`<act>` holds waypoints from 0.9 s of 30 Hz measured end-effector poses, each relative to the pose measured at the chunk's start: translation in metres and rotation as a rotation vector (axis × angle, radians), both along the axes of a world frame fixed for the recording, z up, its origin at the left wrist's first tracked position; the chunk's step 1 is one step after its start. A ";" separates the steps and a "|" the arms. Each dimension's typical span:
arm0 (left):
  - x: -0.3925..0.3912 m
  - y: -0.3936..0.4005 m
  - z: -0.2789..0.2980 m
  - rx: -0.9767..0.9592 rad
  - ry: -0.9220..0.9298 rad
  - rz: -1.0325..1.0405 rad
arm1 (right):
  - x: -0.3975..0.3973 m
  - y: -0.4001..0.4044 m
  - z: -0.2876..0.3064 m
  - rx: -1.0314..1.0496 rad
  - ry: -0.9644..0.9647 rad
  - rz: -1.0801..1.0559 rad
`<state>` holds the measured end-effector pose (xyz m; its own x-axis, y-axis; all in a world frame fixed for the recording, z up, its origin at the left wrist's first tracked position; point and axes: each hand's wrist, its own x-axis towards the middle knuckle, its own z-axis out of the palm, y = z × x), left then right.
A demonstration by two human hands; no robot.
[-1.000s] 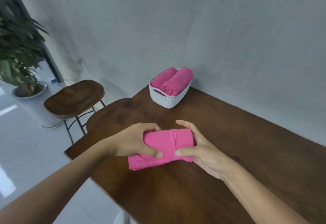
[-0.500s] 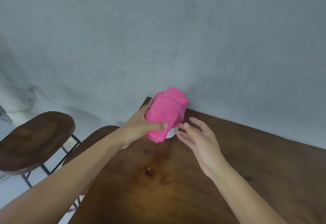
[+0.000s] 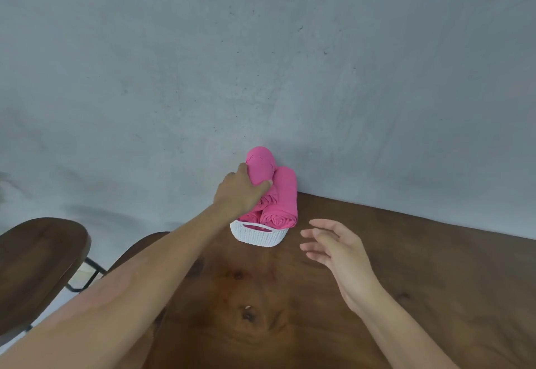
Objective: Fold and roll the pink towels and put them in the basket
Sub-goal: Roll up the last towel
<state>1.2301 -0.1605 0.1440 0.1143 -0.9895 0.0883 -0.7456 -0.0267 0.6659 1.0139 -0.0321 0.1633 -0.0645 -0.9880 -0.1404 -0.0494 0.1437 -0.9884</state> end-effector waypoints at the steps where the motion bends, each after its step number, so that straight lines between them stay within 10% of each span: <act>1: 0.004 -0.001 0.000 0.004 -0.028 -0.013 | 0.002 -0.004 -0.002 -0.004 0.026 0.004; 9: 0.037 -0.030 0.009 0.111 0.410 -0.024 | 0.020 -0.074 -0.029 -0.025 0.222 -0.140; 14: 0.048 -0.040 -0.012 0.454 0.760 -0.021 | 0.025 -0.123 -0.036 0.242 0.004 -0.010; 27: 0.026 0.001 -0.015 0.538 0.854 -0.110 | 0.027 -0.118 -0.049 0.309 0.026 0.124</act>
